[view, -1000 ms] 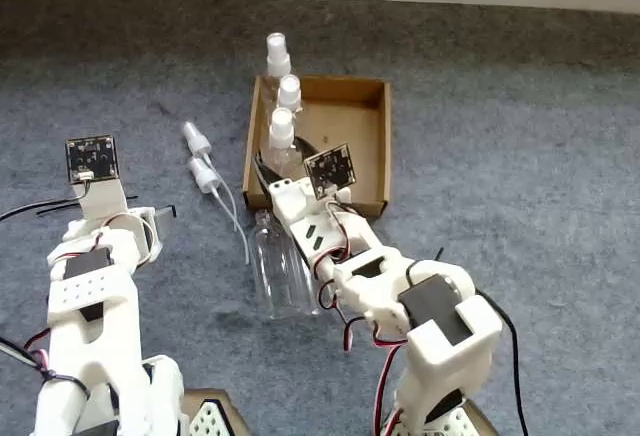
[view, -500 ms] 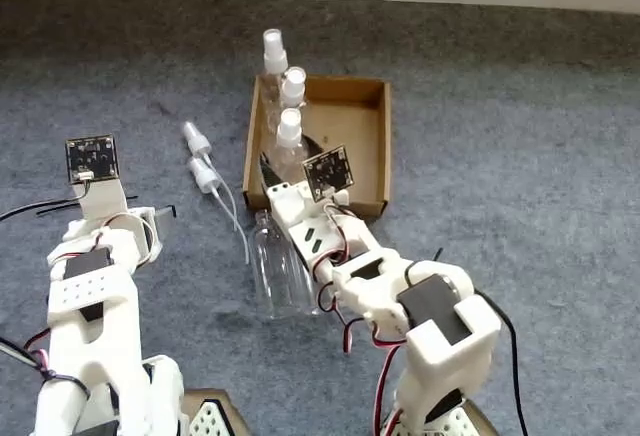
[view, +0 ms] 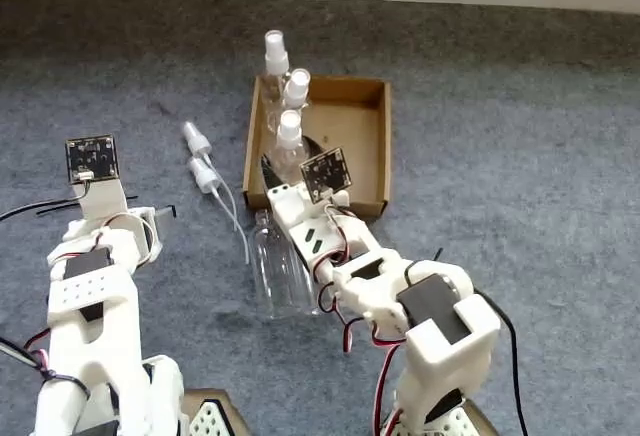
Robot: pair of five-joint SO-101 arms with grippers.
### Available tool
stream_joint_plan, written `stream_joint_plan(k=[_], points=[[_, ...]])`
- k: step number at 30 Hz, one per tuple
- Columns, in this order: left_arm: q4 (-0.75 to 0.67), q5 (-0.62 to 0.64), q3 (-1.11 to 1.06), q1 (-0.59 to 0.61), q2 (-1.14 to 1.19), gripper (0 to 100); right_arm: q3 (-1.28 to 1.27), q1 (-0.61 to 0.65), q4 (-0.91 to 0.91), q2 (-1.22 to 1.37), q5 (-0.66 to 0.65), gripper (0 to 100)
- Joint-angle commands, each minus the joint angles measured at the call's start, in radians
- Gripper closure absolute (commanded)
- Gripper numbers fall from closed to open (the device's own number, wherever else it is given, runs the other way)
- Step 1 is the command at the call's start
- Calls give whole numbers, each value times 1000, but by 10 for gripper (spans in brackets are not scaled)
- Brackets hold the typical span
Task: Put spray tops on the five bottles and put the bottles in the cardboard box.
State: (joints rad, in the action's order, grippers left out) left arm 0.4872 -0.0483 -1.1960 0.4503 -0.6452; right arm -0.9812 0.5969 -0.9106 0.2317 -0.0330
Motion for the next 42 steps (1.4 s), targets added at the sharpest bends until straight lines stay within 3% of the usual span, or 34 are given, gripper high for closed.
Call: stream_joint_plan(k=[1,13,20,42], points=[[-17,5,19,-12,-4,713,-1,7,-12,-10,-32,810],[-17,5,19,-12,-4,713,4,27,-12,-10,-31,804],[-17,5,19,-13,-4,713,-1,27,-8,-10,-34,665],[-17,5,19,-15,-4,713,-2,27,-7,-94,-35,666]])
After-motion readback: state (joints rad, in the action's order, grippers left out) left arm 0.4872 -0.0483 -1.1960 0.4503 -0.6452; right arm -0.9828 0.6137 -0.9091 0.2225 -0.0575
